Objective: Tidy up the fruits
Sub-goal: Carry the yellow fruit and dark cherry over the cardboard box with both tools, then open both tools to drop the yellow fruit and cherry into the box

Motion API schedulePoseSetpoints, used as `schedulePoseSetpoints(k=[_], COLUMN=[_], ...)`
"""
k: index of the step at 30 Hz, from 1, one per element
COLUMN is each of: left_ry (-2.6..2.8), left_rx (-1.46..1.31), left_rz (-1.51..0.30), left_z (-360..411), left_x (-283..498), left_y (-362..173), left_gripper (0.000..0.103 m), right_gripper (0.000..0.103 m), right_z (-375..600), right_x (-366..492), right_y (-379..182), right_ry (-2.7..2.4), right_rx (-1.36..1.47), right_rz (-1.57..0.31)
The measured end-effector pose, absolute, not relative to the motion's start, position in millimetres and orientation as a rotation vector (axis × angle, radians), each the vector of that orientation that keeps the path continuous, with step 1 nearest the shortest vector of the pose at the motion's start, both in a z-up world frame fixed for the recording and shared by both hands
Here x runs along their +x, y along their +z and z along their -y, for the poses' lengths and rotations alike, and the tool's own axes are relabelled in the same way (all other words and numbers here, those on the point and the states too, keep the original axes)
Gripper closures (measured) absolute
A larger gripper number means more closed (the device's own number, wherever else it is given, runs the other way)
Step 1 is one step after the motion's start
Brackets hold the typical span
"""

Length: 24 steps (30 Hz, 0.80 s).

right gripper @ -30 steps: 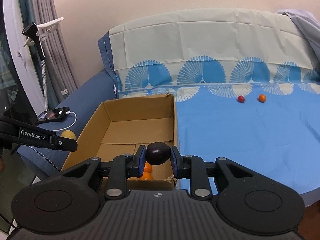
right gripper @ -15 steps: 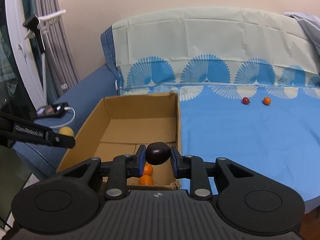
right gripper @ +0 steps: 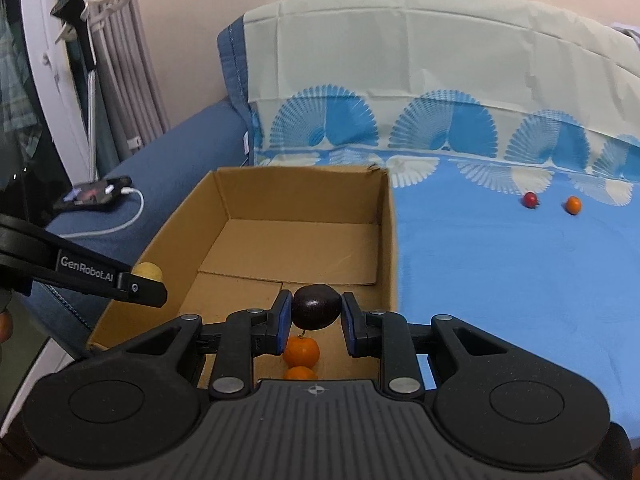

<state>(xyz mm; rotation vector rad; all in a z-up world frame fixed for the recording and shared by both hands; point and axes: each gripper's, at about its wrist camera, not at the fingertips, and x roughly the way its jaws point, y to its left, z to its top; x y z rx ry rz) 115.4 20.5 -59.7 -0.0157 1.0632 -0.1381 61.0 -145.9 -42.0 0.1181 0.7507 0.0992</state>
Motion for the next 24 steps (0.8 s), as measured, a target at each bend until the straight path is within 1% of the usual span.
schedulePoseSetpoints(k=[14, 24], left_ry=[-0.107, -0.098], left_rx=[0.042, 0.058], left_rz=[-1.166, -1.199], left_z=[-20, -21], left_x=[162, 169], left_y=[-122, -140], left_gripper=[0.076, 0.076], right_gripper=[0.076, 0.076], right_z=[126, 120], right_x=[105, 111], right_y=[-94, -110], right_ry=[0.115, 0.121], right_rx=[0.032, -0.002], right_rz=[-0.847, -0.877])
